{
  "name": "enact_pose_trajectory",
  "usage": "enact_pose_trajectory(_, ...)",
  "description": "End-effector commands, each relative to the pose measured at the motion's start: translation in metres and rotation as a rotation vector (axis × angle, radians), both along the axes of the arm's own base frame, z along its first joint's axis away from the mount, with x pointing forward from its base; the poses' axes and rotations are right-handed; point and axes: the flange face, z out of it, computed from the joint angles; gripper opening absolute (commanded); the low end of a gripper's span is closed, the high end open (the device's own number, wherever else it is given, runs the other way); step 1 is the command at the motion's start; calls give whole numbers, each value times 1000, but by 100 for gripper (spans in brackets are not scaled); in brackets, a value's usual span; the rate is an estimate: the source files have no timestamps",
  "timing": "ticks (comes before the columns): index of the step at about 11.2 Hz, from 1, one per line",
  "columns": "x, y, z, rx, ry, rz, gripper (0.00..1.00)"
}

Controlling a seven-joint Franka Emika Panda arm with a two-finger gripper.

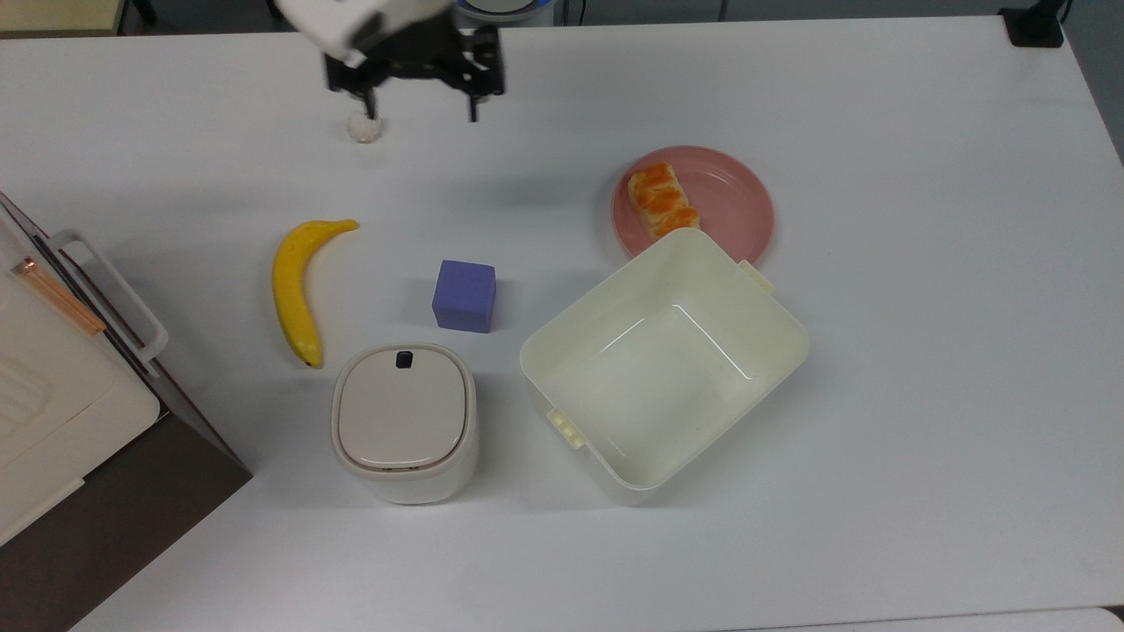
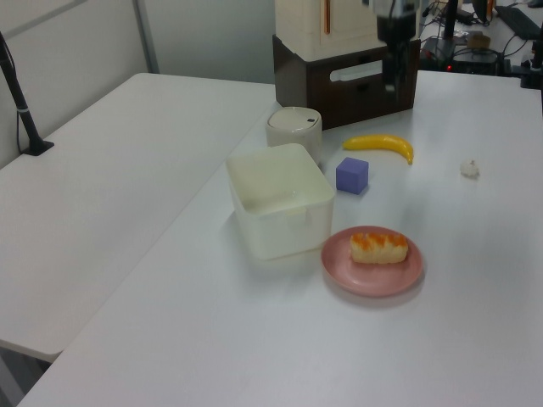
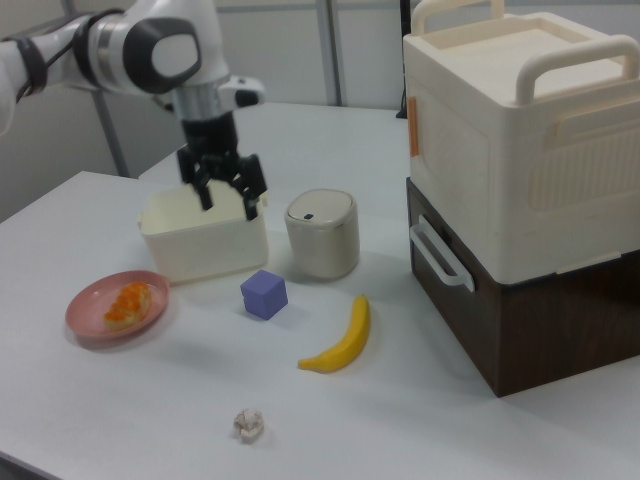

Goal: Put the bread on a plate

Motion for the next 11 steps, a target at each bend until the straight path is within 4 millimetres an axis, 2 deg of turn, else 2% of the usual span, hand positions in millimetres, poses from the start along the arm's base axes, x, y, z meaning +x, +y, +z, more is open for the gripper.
enact_pose_trajectory(1,10,-33,39,24,-84,-175,100)
enact_pose_trajectory(2,-1,-34,58,20,-110,-168,100)
enact_pose_trajectory(4,-19,-35,74,27,-132,-176,100)
enact_pose_trajectory(6,-25,-24,59,26,-106,-160,100)
enact_pose_trajectory(7,-31,-16,58,28,-102,-138,100)
enact_pose_trajectory(11,-35,-12,54,30,-110,-136,100)
